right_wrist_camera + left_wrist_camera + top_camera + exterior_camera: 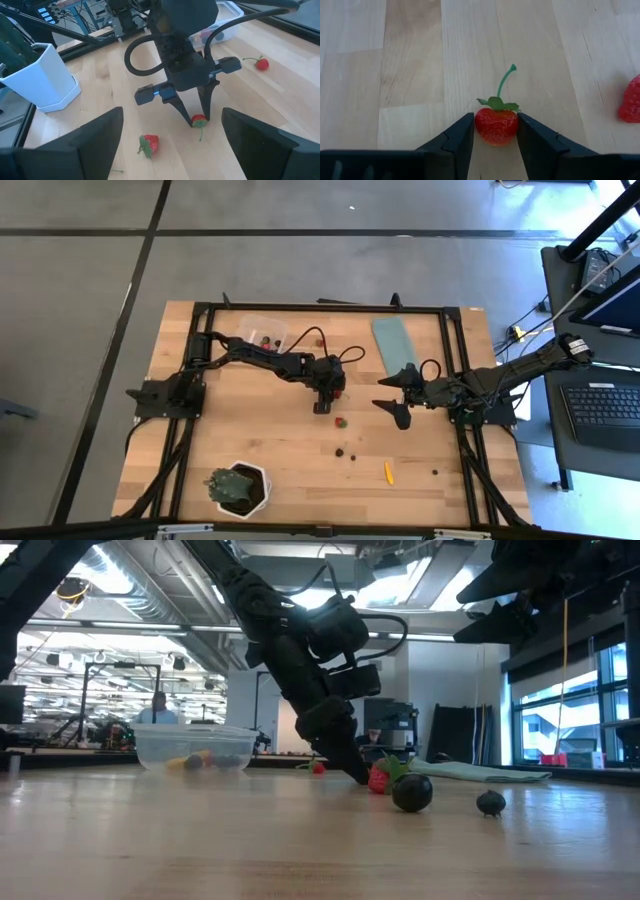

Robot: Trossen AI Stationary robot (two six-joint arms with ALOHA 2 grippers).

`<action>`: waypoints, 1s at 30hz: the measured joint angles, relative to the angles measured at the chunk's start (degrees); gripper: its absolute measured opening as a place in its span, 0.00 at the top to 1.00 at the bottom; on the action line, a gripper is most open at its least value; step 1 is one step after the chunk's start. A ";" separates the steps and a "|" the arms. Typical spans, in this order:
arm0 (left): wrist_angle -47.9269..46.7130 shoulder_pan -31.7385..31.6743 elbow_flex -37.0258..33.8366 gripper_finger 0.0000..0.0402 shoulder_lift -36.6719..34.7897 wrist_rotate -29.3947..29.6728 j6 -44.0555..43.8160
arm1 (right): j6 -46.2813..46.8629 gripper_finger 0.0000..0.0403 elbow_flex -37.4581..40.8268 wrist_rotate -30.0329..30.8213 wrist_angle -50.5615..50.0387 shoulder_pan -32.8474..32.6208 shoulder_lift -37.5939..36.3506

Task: Pick and placing Produce into tupperware
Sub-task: Put the red strawberry into the transparent bin

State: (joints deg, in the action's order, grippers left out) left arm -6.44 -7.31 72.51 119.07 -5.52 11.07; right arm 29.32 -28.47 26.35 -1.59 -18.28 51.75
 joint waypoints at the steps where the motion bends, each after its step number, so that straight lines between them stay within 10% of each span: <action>1: 0.00 0.00 0.00 0.65 0.00 0.00 -0.02 | -0.02 0.16 0.00 0.00 -0.01 0.00 0.00; 30: 0.78 -0.87 0.17 0.72 -2.05 0.66 -0.20 | 0.22 0.16 -0.02 -0.02 -0.02 0.00 0.00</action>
State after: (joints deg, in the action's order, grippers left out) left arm -5.66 -8.18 72.69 117.02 -4.85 10.87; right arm 29.54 -28.49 26.33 -1.61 -18.28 51.75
